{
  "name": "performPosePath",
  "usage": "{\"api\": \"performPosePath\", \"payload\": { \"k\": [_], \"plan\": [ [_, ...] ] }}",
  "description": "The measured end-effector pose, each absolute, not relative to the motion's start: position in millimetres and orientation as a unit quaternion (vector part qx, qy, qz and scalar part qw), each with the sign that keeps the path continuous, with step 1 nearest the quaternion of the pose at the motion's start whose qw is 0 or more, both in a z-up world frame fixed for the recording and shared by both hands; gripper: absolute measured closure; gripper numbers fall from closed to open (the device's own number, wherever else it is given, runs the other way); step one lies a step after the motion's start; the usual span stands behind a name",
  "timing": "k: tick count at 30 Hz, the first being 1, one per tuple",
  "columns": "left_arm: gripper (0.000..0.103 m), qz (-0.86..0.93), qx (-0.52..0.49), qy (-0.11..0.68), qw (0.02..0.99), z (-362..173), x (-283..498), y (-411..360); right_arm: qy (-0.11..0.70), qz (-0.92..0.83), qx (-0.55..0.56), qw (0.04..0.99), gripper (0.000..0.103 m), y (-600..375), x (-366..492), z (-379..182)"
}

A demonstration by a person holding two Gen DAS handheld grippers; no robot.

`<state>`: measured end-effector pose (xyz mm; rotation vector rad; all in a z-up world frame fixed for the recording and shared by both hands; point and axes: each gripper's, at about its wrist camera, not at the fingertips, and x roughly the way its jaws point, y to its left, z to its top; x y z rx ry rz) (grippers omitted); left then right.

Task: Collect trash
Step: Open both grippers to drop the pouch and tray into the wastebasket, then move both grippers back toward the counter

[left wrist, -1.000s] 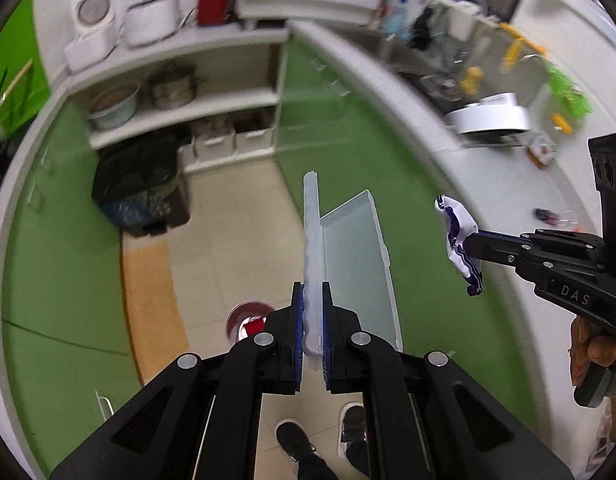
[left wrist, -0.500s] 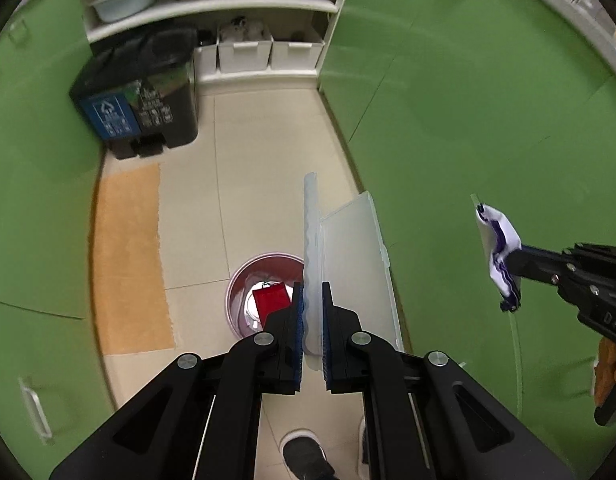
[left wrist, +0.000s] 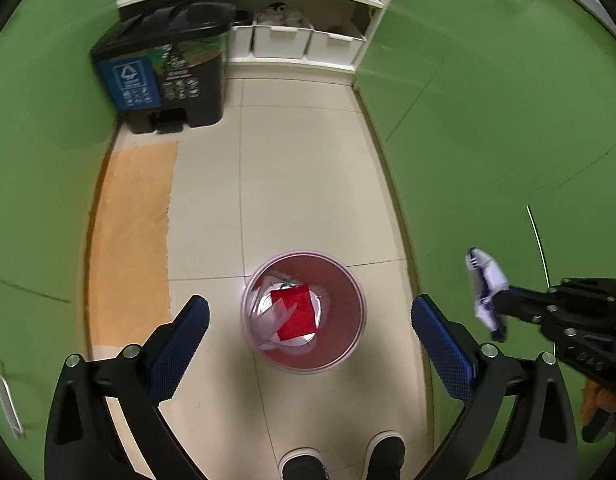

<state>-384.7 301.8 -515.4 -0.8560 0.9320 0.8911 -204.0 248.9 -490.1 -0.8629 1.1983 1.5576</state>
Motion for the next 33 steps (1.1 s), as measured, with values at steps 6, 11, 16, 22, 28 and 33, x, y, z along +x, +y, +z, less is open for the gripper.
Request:
{"api": "performPosePath", "payload": {
  "k": [6,11,16,22,28,33],
  "plan": [
    [0.006,0.423,-0.402,0.409,0.702,-514,-421,298,0.487,0.653,-0.372,0.445,0.100,271,-238,-516],
    [0.006,0.442,-0.405,0.401,0.693,-515,-446,295,0.472,0.657,-0.379,0.450,0.026,283,-253,-531],
    [0.006,0.451,-0.407,0.399,0.687,-517,-454,293,0.462,0.649,-0.387,0.464,0.006,286,-255,-535],
    [0.006,0.443,-0.407,0.399,0.692,-500,-443,286,0.461,0.638,-0.389,0.479,0.006,279,-243,-510],
    [0.006,0.430,-0.405,0.397,0.702,-442,-425,273,0.462,0.631,-0.377,0.496,0.006,258,-224,-439],
    [0.006,0.409,-0.401,0.400,0.716,-360,-408,248,0.466,0.626,-0.360,0.512,0.006,224,-205,-336]
  ]
}}
